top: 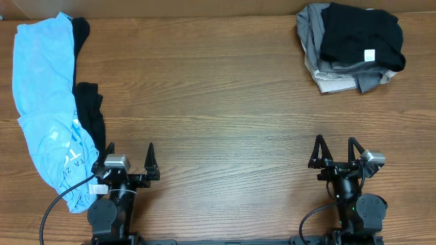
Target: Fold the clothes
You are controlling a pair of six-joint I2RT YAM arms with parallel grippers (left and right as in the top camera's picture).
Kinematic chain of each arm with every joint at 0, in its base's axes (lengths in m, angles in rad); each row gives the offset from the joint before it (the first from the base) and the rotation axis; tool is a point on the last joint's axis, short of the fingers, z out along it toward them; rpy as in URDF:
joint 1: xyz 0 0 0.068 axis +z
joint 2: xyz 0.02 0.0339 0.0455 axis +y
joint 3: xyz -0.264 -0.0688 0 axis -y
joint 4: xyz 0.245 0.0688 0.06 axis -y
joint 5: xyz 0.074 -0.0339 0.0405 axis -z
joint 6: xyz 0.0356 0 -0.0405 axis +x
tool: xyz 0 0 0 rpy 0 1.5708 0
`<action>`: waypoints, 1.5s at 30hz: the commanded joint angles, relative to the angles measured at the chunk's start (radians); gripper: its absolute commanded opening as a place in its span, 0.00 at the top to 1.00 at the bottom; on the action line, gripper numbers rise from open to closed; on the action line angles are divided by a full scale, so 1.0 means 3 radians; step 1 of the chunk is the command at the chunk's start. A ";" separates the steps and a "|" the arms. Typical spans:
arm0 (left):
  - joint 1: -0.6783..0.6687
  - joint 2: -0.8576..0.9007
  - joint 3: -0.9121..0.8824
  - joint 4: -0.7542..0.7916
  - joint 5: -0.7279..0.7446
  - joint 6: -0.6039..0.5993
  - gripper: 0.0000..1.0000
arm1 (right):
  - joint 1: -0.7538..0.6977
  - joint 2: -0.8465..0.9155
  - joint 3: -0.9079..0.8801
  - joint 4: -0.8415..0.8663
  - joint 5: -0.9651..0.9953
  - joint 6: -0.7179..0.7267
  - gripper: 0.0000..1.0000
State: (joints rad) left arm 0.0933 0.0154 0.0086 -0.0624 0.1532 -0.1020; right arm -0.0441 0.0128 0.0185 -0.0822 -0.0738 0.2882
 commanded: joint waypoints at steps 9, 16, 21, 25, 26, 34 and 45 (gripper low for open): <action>0.0013 -0.0037 -0.0013 -0.0004 -0.0023 -0.0034 0.00 | 0.0015 -0.0029 -0.0034 0.0017 0.0018 0.0009 0.00; 0.0013 -0.0037 -0.0013 -0.0004 -0.0023 -0.0034 0.00 | 0.0015 -0.0029 -0.0034 0.0017 0.0018 0.0009 0.00; 0.0013 -0.0037 -0.0013 -0.0004 -0.0024 -0.0034 0.00 | 0.0015 -0.0029 -0.0036 0.0017 0.0018 0.0009 0.00; 0.0013 -0.0037 -0.0013 -0.0004 -0.0023 -0.0034 0.00 | 0.0015 -0.0029 -0.0034 0.0017 0.0018 0.0009 0.00; 0.0013 -0.0037 -0.0013 -0.0004 -0.0023 -0.0034 0.00 | 0.0015 -0.0029 -0.0034 0.0017 0.0018 0.0009 0.00; 0.0013 -0.0037 -0.0013 -0.0004 -0.0023 -0.0034 0.00 | 0.0015 -0.0029 -0.0034 0.0017 0.0038 0.0000 0.00; 0.0013 -0.0037 -0.0013 -0.0004 -0.0023 -0.0034 0.00 | 0.0015 -0.0029 -0.0034 0.0001 0.0181 -0.0014 0.00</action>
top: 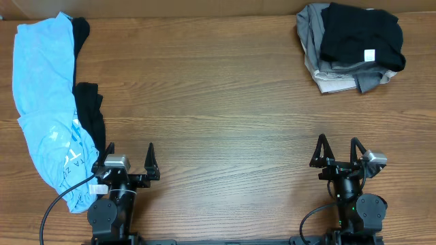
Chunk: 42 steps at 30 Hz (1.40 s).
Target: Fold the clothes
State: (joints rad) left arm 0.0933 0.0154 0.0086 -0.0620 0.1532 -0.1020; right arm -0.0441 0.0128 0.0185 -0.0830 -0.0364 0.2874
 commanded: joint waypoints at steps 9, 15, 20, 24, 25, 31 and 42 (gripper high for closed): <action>0.0013 -0.0037 -0.0013 -0.0005 -0.0023 -0.0034 0.00 | 0.0015 -0.0029 -0.0034 0.0006 0.0060 -0.0013 0.00; 0.0013 -0.0037 -0.0013 -0.0005 -0.0024 -0.0034 0.00 | 0.0015 -0.0029 -0.0034 0.0009 0.0058 -0.0013 0.00; 0.0013 -0.0037 -0.0013 -0.0004 -0.0023 -0.0034 0.00 | 0.0015 -0.0029 -0.0034 0.0011 0.0058 -0.0011 0.00; 0.0013 -0.0037 -0.0013 -0.0004 -0.0023 -0.0034 0.00 | 0.0015 -0.0029 -0.0034 0.0037 0.0056 -0.0011 0.00; 0.0013 -0.0037 -0.0013 -0.0004 -0.0023 -0.0034 0.00 | 0.0015 -0.0029 -0.0034 0.0045 0.0055 -0.0011 0.00; 0.0013 -0.0037 -0.0013 -0.0003 -0.0020 -0.0034 0.00 | 0.0015 -0.0029 -0.0034 0.0117 0.0055 -0.0011 0.00; 0.0013 -0.0037 -0.0011 0.0081 0.0005 -0.0034 0.00 | 0.0015 -0.0029 -0.0033 0.0276 0.0055 -0.0013 0.00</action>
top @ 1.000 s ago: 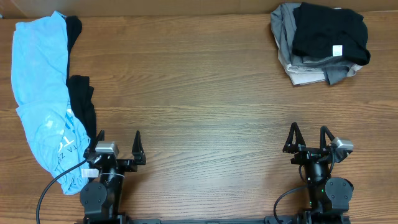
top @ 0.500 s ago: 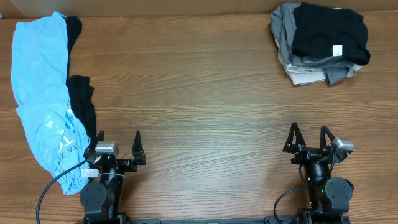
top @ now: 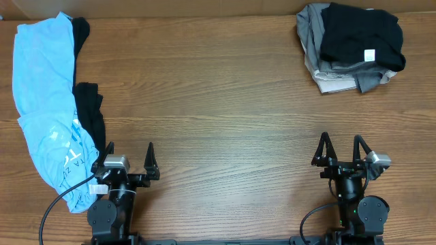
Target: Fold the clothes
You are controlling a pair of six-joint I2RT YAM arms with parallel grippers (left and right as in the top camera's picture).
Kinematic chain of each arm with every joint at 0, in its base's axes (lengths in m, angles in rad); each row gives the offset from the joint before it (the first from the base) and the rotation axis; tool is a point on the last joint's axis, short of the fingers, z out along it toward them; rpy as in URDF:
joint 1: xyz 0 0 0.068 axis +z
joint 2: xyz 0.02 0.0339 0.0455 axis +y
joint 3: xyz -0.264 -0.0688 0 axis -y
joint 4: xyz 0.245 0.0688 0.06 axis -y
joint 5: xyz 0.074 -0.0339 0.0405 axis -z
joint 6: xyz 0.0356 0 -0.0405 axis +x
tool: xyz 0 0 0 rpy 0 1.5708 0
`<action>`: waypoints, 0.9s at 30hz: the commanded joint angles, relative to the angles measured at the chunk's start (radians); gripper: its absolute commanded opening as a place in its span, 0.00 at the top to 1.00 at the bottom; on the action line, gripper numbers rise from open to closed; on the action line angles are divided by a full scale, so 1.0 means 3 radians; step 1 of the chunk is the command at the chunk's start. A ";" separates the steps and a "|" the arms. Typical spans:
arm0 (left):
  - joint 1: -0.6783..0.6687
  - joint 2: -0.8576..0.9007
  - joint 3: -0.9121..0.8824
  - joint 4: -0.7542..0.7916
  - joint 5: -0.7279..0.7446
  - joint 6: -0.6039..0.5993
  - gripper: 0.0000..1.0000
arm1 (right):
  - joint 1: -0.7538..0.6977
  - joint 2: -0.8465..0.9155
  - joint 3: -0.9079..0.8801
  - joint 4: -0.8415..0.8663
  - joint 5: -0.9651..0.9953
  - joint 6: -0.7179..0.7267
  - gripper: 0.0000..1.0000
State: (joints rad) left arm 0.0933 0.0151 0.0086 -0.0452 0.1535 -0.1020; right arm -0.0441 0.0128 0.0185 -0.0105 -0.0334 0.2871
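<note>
A crumpled light blue shirt [top: 44,102] lies along the table's left side, with a black garment [top: 90,112] partly under its right edge. At the back right sits a stack of folded clothes [top: 351,47], black on top of grey and beige. My left gripper [top: 129,155] stands open near the front left, its left finger close to the blue shirt's lower end, nothing between the fingers. At the front right my right gripper [top: 340,146] is open and holds nothing.
The wooden table [top: 218,116] stretches between the two piles. A black cable [top: 58,204] runs from the left arm's base toward the front edge. A cardboard edge [top: 204,7] lines the back.
My right gripper has shifted slightly to the right and toward the front edge. The left gripper and all clothes stay where they were.
Both grippers stood open at the front of the table with the blue shirt at left and the folded stack at back right. Across the moments only the right gripper crept a little right and toward the front; no garment was touched.
</note>
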 commanded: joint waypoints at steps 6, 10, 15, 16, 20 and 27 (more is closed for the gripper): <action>0.0013 -0.0036 -0.0011 0.0056 0.0005 -0.0034 0.00 | 0.0015 -0.0029 0.0017 0.0043 0.0008 -0.0025 0.00; 0.0013 -0.0036 -0.0011 0.0076 0.0015 -0.0034 0.00 | 0.0015 -0.0029 0.0084 0.0045 -0.0070 -0.0189 0.00; 0.0013 -0.0036 -0.0011 0.0076 0.0017 -0.0034 0.00 | 0.0015 -0.0029 0.0121 0.0045 -0.0169 -0.0276 0.00; 0.0013 -0.0036 -0.0011 0.0076 0.0019 -0.0034 0.00 | 0.0015 -0.0029 0.0121 0.0045 -0.0181 -0.0276 0.00; 0.0013 -0.0036 -0.0011 0.0078 0.0107 -0.0034 0.00 | 0.0015 -0.0029 0.0126 0.0043 -0.0380 -0.0369 0.00; 0.0013 -0.0036 -0.0005 0.0078 0.0169 -0.0034 0.00 | 0.0015 -0.0024 0.0210 0.0004 -0.0544 -0.0540 0.00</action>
State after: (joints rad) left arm 0.0933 0.0151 0.0086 -0.0296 0.1768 -0.1020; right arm -0.0444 0.0128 0.0315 -0.0093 -0.1635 0.1589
